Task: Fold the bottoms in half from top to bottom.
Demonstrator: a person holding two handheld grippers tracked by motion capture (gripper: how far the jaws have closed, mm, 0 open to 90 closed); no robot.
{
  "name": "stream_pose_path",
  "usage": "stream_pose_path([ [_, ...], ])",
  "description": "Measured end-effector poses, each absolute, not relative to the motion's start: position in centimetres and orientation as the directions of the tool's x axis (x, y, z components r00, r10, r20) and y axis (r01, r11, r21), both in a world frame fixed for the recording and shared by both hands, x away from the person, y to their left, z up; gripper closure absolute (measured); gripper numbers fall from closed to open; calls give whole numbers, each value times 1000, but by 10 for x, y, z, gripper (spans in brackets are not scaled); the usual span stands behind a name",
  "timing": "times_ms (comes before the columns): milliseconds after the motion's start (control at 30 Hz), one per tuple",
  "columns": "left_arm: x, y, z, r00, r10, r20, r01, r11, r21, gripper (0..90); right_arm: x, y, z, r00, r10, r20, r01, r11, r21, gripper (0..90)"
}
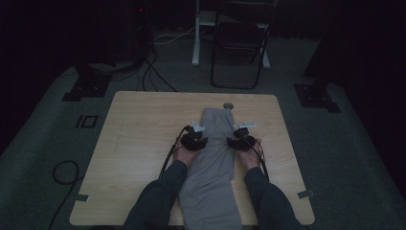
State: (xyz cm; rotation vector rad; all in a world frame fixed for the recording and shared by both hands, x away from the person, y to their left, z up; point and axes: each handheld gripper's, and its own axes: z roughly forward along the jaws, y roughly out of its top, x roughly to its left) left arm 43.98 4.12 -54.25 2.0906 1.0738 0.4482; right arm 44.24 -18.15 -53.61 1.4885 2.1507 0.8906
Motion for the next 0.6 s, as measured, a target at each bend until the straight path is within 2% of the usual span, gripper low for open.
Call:
stream_pose_path([
  [100,427,46,-542,597,802,-22,553,-392,735,659,432,-178,-535,-385,921,57,694,248,676,563],
  [167,421,48,-539,610,792,-15,555,-413,722,657,429,-178,-533,-398,911,107,712,233,663,544],
  [233,424,51,-535,608,794,-1,552,-422,720,594,430,-179,-531,-388,911,142,717,201,668,517],
  [433,458,59,-508,513,858,-29,561,-310,768,488,459,-178,-517,-328,937,124,698,152,700,493],
  [600,486,52,-512,492,870,-31,609,-319,726,451,487,-174,-515,-271,956,116,720,121,684,496],
])
